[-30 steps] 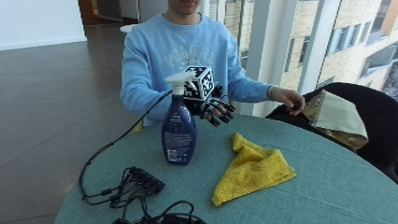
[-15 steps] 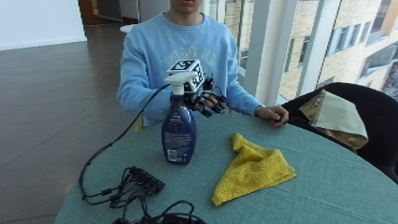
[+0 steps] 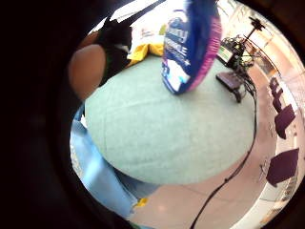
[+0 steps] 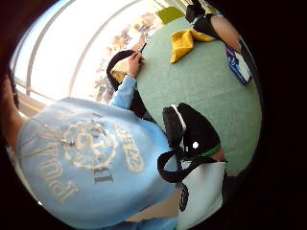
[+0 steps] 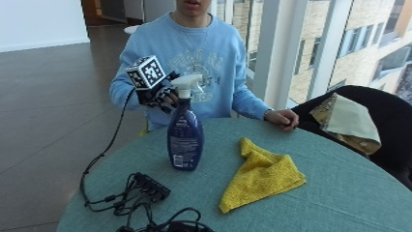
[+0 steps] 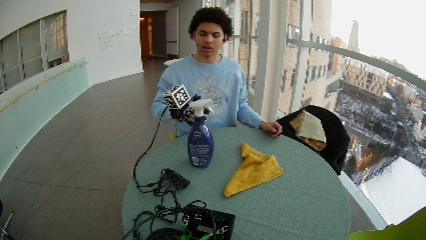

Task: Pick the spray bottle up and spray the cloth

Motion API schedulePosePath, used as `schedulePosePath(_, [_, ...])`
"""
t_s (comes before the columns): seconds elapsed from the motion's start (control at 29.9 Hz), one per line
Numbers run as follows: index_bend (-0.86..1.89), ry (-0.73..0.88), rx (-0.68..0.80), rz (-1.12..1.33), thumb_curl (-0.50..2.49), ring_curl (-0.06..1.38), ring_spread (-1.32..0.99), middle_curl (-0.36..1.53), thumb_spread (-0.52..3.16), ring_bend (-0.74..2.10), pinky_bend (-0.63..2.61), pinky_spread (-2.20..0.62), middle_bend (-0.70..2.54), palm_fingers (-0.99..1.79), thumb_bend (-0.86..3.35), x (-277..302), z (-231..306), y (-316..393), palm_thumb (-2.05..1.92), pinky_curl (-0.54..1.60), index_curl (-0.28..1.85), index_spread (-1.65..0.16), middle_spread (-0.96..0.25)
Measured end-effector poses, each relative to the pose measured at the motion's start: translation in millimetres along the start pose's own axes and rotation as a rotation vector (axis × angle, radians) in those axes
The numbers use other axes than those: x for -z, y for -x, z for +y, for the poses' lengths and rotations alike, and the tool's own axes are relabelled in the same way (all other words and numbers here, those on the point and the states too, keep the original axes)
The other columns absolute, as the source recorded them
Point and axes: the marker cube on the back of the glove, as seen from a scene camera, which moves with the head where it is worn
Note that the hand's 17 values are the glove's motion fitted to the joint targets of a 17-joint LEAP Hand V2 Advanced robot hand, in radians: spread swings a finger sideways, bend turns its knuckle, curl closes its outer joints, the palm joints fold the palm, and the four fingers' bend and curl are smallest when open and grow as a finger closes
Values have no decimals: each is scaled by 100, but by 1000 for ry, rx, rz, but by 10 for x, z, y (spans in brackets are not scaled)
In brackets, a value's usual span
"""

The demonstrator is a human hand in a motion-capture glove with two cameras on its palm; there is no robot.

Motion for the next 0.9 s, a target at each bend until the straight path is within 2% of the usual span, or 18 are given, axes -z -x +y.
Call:
schedulePosePath(0.17, [15,-14,-39,-39,30,26,0,35,117,21,28,21,24,66,11,72,234,-152,64,30,29,-39,-7])
schedulePosePath(0.33, [15,-19,-78,-188,31,27,0,35,117,21,27,21,23,67,9,160,285,-300,66,31,29,-39,-7])
schedulePosePath(0.6, [14,-81,-150,-430,30,28,-1,37,114,21,25,21,22,68,3,325,115,-710,66,32,29,-39,-8])
schedulePosePath(0.74, [14,-212,-215,-649,30,29,-2,37,113,22,25,21,22,68,0,348,-124,-958,66,32,29,-39,-8])
schedulePosePath(0.9, [13,-129,-196,-840,31,29,-2,37,111,22,25,21,21,68,-1,309,-142,-1160,67,33,29,-39,-8])
